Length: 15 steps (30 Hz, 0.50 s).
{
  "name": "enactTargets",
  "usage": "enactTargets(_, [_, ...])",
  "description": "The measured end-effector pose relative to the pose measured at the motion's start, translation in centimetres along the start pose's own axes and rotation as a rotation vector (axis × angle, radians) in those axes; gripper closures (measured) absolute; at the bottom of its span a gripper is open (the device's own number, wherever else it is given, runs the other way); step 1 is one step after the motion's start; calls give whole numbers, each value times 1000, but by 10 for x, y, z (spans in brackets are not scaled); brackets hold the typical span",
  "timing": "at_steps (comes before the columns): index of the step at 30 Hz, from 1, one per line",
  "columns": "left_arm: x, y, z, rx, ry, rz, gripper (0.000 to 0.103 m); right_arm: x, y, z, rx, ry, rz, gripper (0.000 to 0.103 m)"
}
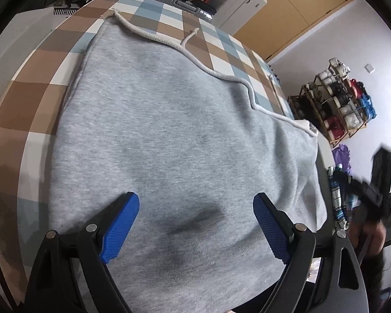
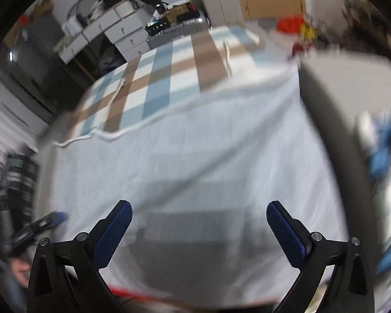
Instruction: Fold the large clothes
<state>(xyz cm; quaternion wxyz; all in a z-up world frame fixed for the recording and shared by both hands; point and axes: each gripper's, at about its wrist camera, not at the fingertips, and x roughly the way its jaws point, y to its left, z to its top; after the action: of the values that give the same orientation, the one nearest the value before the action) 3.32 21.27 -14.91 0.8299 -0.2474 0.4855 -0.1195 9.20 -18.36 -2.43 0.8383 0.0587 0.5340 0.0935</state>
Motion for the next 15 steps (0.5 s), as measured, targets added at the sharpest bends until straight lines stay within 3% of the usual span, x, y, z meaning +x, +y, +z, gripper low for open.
enactTargets(4, [4, -5, 2, 23, 8, 11, 17, 29, 5, 45, -141, -6, -242, 0])
enactTargets(6, [8, -9, 4, 42, 16, 28, 17, 65, -3, 67, -163, 60, -348, 0])
enactTargets(8, [10, -12, 5, 60, 14, 42, 17, 90, -11, 78, -136, 104, -337, 0])
enactTargets(11, [15, -19, 5, 93, 13, 83, 16, 104, -30, 95, -43, 96, -280, 0])
enactTargets(15, [22, -32, 6, 156, 12, 152, 16, 119, -40, 106, -2, 67, -284, 0])
